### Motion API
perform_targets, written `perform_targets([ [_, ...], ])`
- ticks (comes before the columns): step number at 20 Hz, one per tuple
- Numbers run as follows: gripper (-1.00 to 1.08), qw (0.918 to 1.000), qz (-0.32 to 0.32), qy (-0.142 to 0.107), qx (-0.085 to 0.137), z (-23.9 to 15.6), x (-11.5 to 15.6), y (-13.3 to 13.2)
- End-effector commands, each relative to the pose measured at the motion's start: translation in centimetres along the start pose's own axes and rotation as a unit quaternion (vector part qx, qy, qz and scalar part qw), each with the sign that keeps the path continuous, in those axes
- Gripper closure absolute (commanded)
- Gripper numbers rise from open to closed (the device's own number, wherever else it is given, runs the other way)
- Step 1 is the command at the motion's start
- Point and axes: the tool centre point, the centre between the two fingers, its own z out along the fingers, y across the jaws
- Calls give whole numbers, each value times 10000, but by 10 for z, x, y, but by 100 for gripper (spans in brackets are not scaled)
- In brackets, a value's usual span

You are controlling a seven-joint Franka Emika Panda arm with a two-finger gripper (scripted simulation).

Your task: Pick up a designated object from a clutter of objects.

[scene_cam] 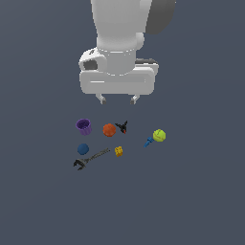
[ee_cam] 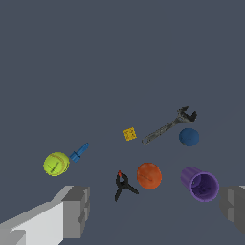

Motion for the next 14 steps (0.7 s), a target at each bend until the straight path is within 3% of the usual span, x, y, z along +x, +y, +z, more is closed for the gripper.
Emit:
perform_targets([
  [1,-92,10000,0,0,0,0,0,0],
  [14,-92,9999,-82,-114,84,5,-6,5],
])
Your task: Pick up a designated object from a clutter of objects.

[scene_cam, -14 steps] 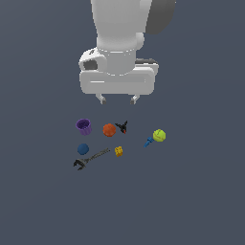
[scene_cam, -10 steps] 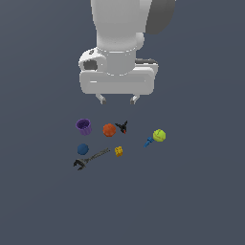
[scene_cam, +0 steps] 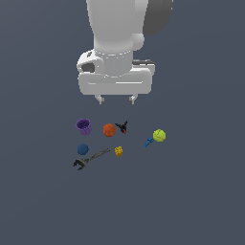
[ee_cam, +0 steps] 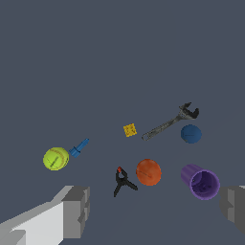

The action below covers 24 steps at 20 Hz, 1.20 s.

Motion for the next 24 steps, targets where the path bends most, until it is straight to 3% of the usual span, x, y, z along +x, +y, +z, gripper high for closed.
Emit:
perform_targets([
  [1,-92,10000,0,1,0,-1,0,0],
  [13,-92,9998,-223,-14,-15,35,12,1],
  [24,-92,9961,-885,-56,-41,145,31,3],
])
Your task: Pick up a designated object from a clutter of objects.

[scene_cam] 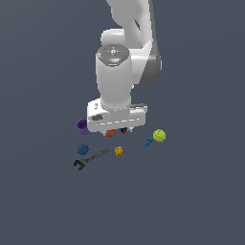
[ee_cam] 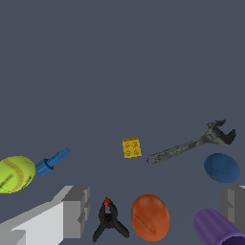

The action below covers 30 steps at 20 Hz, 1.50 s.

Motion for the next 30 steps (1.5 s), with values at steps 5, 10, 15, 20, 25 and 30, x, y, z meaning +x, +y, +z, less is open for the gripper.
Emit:
perform_targets([
  [5,-92,9991,-433,-27,-2,72,2,0],
  [10,-92,9978,-657,-38,3,109,0,-1],
  [15,-92,9969,-783,-45,8,130,-3,-2],
  [20,-92,9968,-801,-53,10,133,-4,-2],
  [25,-92,9968,-803,-52,10,142,-4,-2],
  [30,-92,9967,-810,-48,10,166,-5,-2],
])
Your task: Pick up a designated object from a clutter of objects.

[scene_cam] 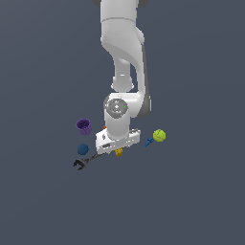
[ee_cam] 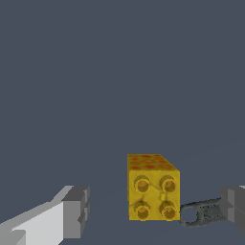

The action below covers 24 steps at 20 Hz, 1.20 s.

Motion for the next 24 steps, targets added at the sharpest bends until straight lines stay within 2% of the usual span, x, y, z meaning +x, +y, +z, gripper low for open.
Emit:
perform_targets([
  [1,-92,10000,-3,-2,1,13,-1,0],
  [8,-92,10000,-7,0,0,27,0,0],
  [9,108,10000,-7,0,0,27,0,0],
  [24,108,10000,-5,-1,0,22,-3,1],
])
